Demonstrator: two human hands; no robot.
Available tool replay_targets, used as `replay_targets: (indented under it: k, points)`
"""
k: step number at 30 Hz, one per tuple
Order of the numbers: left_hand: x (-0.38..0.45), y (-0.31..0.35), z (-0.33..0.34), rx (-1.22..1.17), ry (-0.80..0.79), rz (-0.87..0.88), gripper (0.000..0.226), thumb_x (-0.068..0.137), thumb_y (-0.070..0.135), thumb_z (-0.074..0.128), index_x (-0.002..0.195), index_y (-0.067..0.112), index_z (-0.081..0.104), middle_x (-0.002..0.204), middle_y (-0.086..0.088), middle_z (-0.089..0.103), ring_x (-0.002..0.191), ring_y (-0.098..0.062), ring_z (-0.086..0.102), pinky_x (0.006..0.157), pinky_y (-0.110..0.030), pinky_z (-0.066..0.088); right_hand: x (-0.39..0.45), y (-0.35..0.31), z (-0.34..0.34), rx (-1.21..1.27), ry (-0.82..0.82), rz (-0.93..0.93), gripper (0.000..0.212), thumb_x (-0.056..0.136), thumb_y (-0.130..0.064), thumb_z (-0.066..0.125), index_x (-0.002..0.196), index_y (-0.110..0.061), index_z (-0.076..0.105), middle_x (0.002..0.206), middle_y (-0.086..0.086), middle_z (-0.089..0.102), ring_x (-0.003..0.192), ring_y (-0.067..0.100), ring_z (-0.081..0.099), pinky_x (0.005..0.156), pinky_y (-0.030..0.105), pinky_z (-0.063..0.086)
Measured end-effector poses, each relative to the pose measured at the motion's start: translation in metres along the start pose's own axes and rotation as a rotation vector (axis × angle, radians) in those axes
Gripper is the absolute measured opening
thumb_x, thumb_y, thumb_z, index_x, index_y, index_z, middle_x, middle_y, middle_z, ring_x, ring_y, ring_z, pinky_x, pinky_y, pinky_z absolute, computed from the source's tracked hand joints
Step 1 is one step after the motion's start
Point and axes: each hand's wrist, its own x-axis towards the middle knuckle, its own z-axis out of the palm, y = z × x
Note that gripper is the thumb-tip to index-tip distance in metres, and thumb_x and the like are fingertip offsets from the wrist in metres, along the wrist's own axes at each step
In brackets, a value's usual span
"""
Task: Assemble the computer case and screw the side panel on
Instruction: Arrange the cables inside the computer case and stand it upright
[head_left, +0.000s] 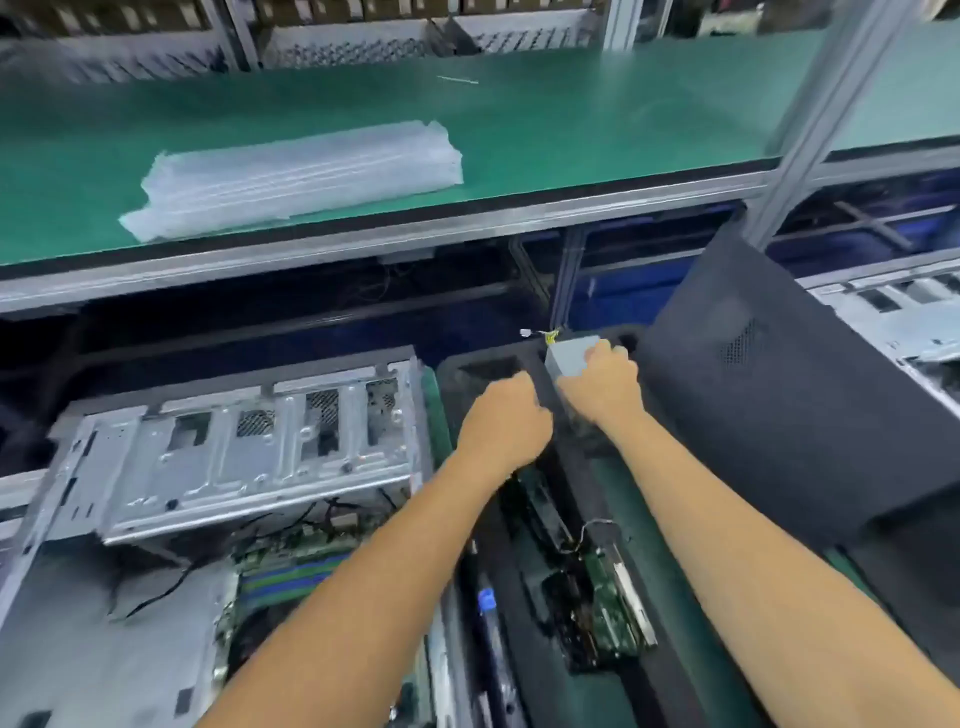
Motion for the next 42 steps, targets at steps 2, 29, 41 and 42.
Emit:
replay_targets:
  k: [2,29,41,42]
  points:
    - [0.021,0.003,0.017,0.020,-0.093,-0.090,0.012,0.088,0.016,0.047,0.095,0.006,0.052,0.094,-0.010,0.058,0.080,-0.026,0.056,0.063,-0.035,0.045,0.021,0.007,0.005,-0.098,-0.009,0.097,0.090,0.081,-0.050,0.072,0.144,-0.003,0.029,0.142,0.020,0.036,0.131,0.040,0.037,0.102,0.048,0.038]
    - [0.019,0.050,-0.022,-0.301,0.210,0.036,0.015,0.095,0.020,0.043,0.089,0.007,0.047,0.086,-0.006,0.053,0.072,-0.022,0.046,0.055,-0.032,0.033,-0.041,-0.050,-0.130,0.155,0.257,-0.021,0.091,0.056,-0.054,0.077,0.125,-0.008,0.041,0.111,0.007,0.046,0.093,0.028,0.048,0.060,0.033,0.029]
    - [-0.134,-0.044,-0.190,-0.380,0.760,0.039,0.013,0.094,0.024,0.032,0.086,0.014,0.038,0.090,-0.002,0.049,0.073,-0.014,0.045,0.060,-0.029,0.032,-0.258,-0.199,-0.144,0.400,0.149,-0.318,0.077,0.053,-0.059,0.080,0.104,-0.013,0.045,0.086,-0.007,0.047,0.074,0.008,0.047,0.054,0.034,0.033]
    - [-0.146,-0.055,-0.199,-0.325,0.810,0.038,0.013,0.094,0.021,0.032,0.089,0.012,0.041,0.094,-0.007,0.051,0.079,-0.021,0.046,0.066,-0.033,0.034,-0.272,-0.208,-0.138,0.408,0.119,-0.324,0.072,0.054,-0.058,0.081,0.099,-0.013,0.047,0.084,-0.006,0.049,0.072,0.010,0.049,0.053,0.034,0.034]
